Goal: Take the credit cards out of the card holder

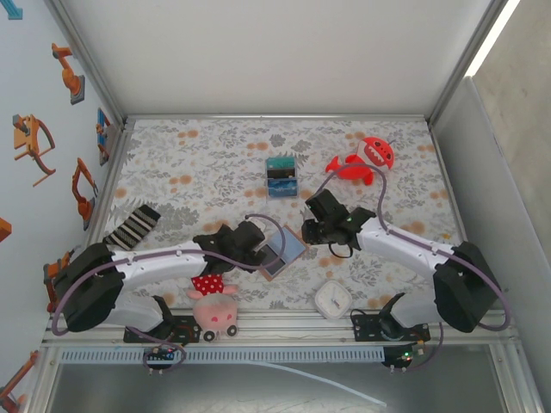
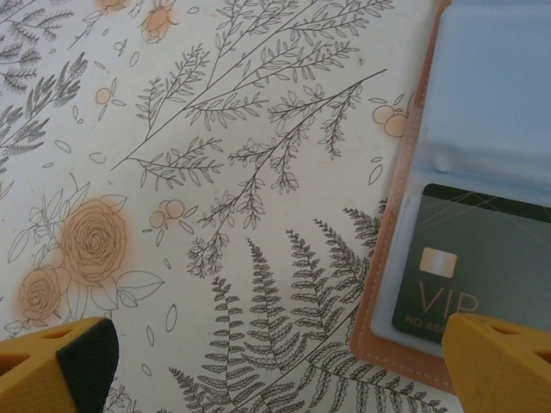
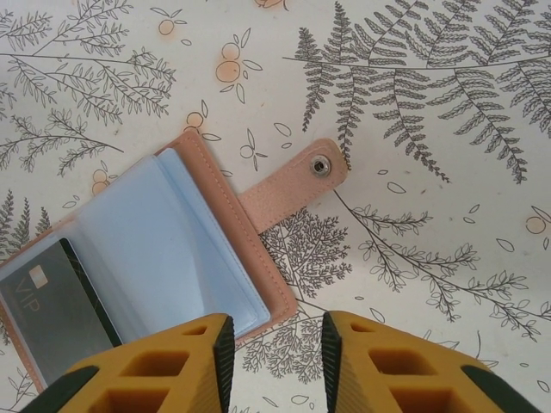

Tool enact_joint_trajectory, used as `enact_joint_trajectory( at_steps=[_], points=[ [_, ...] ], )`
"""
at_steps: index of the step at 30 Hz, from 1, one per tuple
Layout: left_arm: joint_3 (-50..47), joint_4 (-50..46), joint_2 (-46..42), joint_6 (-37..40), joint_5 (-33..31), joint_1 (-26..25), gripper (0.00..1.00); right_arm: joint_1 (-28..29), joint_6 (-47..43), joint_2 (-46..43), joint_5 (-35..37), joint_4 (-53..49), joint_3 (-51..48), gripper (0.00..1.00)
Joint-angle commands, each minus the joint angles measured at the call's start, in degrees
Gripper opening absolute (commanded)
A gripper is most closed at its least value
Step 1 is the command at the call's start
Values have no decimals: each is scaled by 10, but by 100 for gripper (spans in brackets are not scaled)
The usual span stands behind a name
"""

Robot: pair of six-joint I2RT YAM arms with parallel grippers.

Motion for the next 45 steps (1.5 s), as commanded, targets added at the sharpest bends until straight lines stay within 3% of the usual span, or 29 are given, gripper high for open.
enact_joint_trajectory(
  at_steps=[1, 12, 18, 25, 33, 40, 45],
  points=[
    [19, -29, 12, 22, 25, -5, 97, -4, 10, -16, -1, 1, -6, 35],
    [48, -114, 34, -80, 44, -9, 97, -9, 8, -39, 0, -11, 2, 43],
    [61, -134, 68, -84, 20, -21, 97, -10, 9, -41, 0, -14, 9, 50],
    [72, -106, 124, -84, -16, -30, 97, -10, 13, -40, 3, -22, 15, 50],
    [79, -36, 143, -81, -20, -6, 97, -26, 24, -52, -15, -13, 1, 40],
    [83, 9, 150, -72, -19, 35, 97, -37, 27, -24, -85, 26, -11, 28],
    [105, 38, 170, -75, -22, 54, 97, -40, 23, 15, -121, 66, -12, 27]
  ],
)
